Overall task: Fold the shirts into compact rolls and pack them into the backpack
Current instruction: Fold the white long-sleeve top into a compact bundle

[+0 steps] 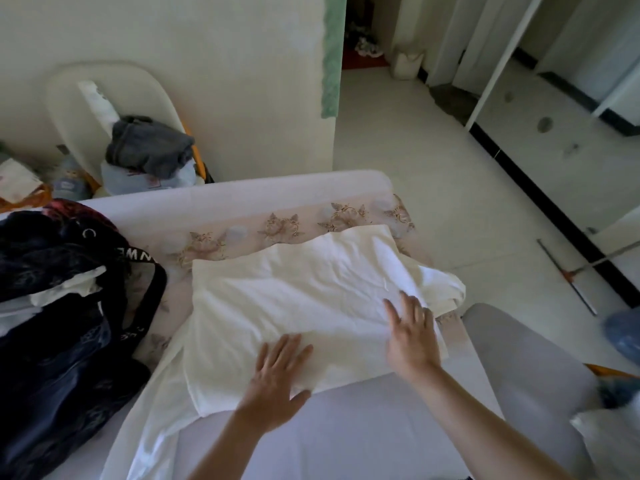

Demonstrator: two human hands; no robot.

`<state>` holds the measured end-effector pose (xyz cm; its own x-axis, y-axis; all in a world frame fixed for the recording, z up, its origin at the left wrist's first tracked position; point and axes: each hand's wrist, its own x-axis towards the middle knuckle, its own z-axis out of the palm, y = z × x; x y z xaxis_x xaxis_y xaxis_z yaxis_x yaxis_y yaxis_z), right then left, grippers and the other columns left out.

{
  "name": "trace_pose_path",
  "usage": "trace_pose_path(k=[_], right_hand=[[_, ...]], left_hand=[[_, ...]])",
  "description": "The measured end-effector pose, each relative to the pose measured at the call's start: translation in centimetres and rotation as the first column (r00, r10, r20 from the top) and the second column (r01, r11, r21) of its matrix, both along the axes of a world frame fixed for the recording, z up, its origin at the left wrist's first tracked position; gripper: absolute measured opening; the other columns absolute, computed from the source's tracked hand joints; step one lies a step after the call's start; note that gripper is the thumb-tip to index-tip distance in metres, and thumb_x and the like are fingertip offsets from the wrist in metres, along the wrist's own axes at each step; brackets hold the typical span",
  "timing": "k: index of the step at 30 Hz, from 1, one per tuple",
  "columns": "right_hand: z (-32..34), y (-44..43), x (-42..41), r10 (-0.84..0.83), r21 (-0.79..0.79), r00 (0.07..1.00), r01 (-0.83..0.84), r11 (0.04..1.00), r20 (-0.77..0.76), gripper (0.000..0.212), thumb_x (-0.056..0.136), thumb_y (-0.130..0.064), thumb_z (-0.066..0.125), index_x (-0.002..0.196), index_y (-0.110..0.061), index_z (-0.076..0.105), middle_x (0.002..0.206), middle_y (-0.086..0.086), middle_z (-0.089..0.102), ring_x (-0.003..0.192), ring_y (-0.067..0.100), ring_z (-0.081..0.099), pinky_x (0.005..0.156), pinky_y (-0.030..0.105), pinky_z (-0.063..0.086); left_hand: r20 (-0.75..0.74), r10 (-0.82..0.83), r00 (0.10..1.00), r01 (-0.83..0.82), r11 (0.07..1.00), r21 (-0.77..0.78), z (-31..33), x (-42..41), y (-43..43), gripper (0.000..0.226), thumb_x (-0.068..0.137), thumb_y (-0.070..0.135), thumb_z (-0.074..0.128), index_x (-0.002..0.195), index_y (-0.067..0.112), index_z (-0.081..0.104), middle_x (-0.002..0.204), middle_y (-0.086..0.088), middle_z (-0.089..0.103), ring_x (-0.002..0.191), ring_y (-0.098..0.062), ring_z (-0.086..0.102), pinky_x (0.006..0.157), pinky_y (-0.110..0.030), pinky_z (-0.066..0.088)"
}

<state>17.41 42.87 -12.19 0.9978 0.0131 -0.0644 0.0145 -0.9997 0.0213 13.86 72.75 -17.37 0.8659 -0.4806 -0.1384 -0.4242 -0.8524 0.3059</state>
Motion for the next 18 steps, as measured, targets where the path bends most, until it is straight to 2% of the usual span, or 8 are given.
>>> trace_pose_path(k=[2, 4, 5, 7, 9, 12, 15, 18], right_hand=[[-0.6, 3.6, -1.7, 0.320, 0.185, 0.943, -0.300, 0.936, -0.091, 0.086, 0.069, -0.023, 0.063, 0.151, -0.019, 0.037, 0.162, 0.015, 0.017, 0.148, 0.036, 0.021, 0.118, 0.052, 0.026], [-1.3, 7.1, -2.9, 0.517, 0.288, 0.832, -0.455, 0.843, -0.201, 0.089, 0.076, -0.026, 0.052, 0.158, -0.027, 0.016, 0.166, 0.005, -0.014, 0.152, 0.022, -0.013, 0.123, 0.041, -0.001], [-2.0, 8.4, -3.4, 0.558, 0.307, 0.800, -0.487, 0.818, -0.219, 0.087, 0.078, -0.025, 0.049, 0.158, -0.029, 0.015, 0.165, 0.002, -0.016, 0.151, 0.019, -0.016, 0.122, 0.037, -0.004], [-2.9, 10.1, -3.7, 0.612, 0.330, 0.779, -0.547, 0.769, -0.135, 0.071, 0.079, -0.016, 0.046, 0.149, -0.028, 0.042, 0.164, 0.005, 0.021, 0.150, 0.019, 0.021, 0.120, 0.034, 0.025], [-3.0, 10.4, -3.2, 0.644, 0.349, 0.765, -0.595, 0.724, -0.031, 0.051, 0.079, -0.015, 0.041, 0.118, -0.024, 0.072, 0.131, 0.001, 0.065, 0.119, 0.018, 0.064, 0.091, 0.027, 0.055], [-2.3, 9.0, -2.9, 0.604, 0.278, 0.796, -0.574, 0.770, -0.029, 0.044, 0.074, -0.017, 0.039, 0.096, -0.024, 0.077, 0.104, -0.009, 0.074, 0.093, 0.011, 0.072, 0.069, 0.023, 0.059], [-2.4, 7.2, -4.2, 0.556, 0.219, 0.824, -0.526, 0.822, -0.105, 0.040, 0.070, -0.023, 0.038, 0.088, -0.023, 0.074, 0.098, -0.009, 0.073, 0.085, 0.013, 0.072, 0.058, 0.028, 0.057], [-0.7, 7.6, -5.4, 0.534, 0.199, 0.834, -0.505, 0.840, -0.139, 0.017, 0.064, -0.030, 0.051, 0.061, -0.019, 0.064, 0.073, -0.006, 0.065, 0.059, 0.017, 0.067, 0.043, 0.025, 0.047]], left_hand=[[-0.007, 0.045, 0.999, -0.045, 0.997, 0.056, 0.1, -1.0, 1.7, 0.087, 0.075, 0.062, 0.058, 0.152, 0.035, 0.030, 0.161, 0.002, 0.026, 0.149, -0.025, 0.020, 0.117, -0.050, 0.007], [-0.015, 0.082, 0.997, -0.080, 0.992, 0.101, 0.1, -2.0, 3.5, 0.088, 0.074, 0.066, 0.057, 0.152, 0.036, 0.029, 0.162, 0.001, 0.023, 0.150, -0.025, 0.017, 0.117, -0.052, 0.004], [-0.021, 0.118, 0.993, -0.115, 0.987, 0.111, 0.2, -2.4, 4.3, 0.087, 0.074, 0.066, 0.059, 0.151, 0.035, 0.032, 0.162, 0.000, 0.024, 0.149, -0.027, 0.017, 0.117, -0.054, 0.004], [-0.036, 0.218, 0.975, -0.214, 0.972, 0.097, 0.6, -3.1, 5.9, 0.080, 0.073, 0.058, 0.067, 0.145, 0.034, 0.043, 0.159, -0.003, 0.031, 0.145, -0.032, 0.026, 0.115, -0.058, 0.013], [-0.012, 0.255, 0.967, -0.253, 0.964, 0.079, 1.1, -3.6, 7.1, 0.058, 0.077, 0.046, 0.066, 0.133, 0.036, 0.055, 0.151, -0.004, 0.043, 0.135, -0.037, 0.042, 0.105, -0.060, 0.036], [0.033, 0.189, 0.981, -0.190, 0.981, 0.033, 1.8, -5.0, 7.7, 0.038, 0.085, 0.045, 0.047, 0.118, 0.041, 0.065, 0.140, 0.004, 0.055, 0.124, -0.032, 0.056, 0.088, -0.045, 0.056], [0.061, 0.175, 0.983, -0.173, 0.984, -0.047, 2.2, -6.9, 6.8, 0.037, 0.086, 0.054, 0.049, 0.114, 0.041, 0.069, 0.135, 0.013, 0.058, 0.125, -0.014, 0.052, 0.088, -0.036, 0.056], [0.114, 0.353, 0.929, -0.330, 0.927, -0.179, 2.9, -8.6, 6.9, 0.031, 0.092, 0.040, 0.050, 0.117, 0.032, 0.065, 0.125, 0.012, 0.061, 0.116, -0.012, 0.053, 0.090, -0.035, 0.053]])
